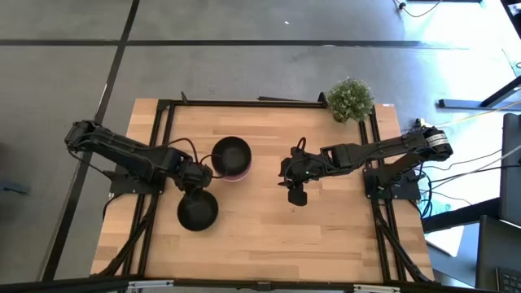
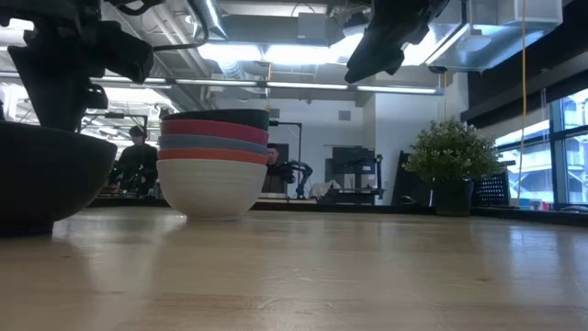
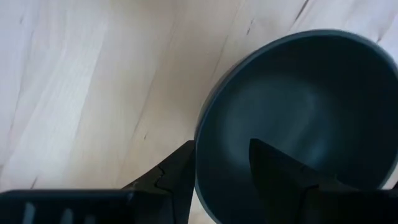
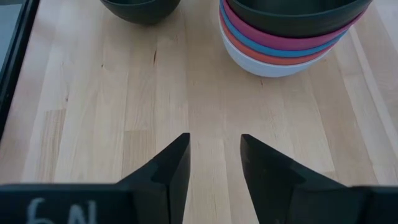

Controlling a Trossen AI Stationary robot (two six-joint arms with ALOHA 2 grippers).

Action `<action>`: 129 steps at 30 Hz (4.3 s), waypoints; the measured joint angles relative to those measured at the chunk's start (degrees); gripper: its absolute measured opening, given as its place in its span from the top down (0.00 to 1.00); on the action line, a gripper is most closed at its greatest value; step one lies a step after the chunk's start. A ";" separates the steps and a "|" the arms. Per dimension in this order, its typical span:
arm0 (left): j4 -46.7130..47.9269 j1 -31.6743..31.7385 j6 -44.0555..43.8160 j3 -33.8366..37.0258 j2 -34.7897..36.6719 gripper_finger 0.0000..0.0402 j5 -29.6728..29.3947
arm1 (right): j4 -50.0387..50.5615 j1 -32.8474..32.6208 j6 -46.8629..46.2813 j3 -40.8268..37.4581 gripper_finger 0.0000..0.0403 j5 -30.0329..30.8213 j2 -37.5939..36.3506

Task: Nest bowls inside each other
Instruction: Stack the black bowl on top of the black bowl

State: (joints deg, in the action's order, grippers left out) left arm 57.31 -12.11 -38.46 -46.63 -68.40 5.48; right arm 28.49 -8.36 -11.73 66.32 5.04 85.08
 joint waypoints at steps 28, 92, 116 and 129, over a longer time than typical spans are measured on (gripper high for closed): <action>-0.46 1.62 -0.23 5.44 -3.39 0.83 -3.13 | -0.43 0.00 0.21 0.00 0.65 -0.11 0.00; 13.04 36.75 25.33 -34.00 -16.96 1.00 1.77 | 3.14 1.55 4.60 0.02 0.65 0.87 0.00; 12.14 35.39 28.96 -33.97 -20.85 0.83 -5.81 | 3.13 1.55 5.90 0.02 0.65 0.92 0.00; 12.74 34.63 26.43 -33.97 -20.85 0.84 -7.46 | 3.11 1.55 6.23 0.02 0.65 0.93 0.00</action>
State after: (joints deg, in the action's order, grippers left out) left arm 70.05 22.52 -12.03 -80.60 -89.25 -1.98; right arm 31.59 -6.81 -5.50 66.35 5.97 85.08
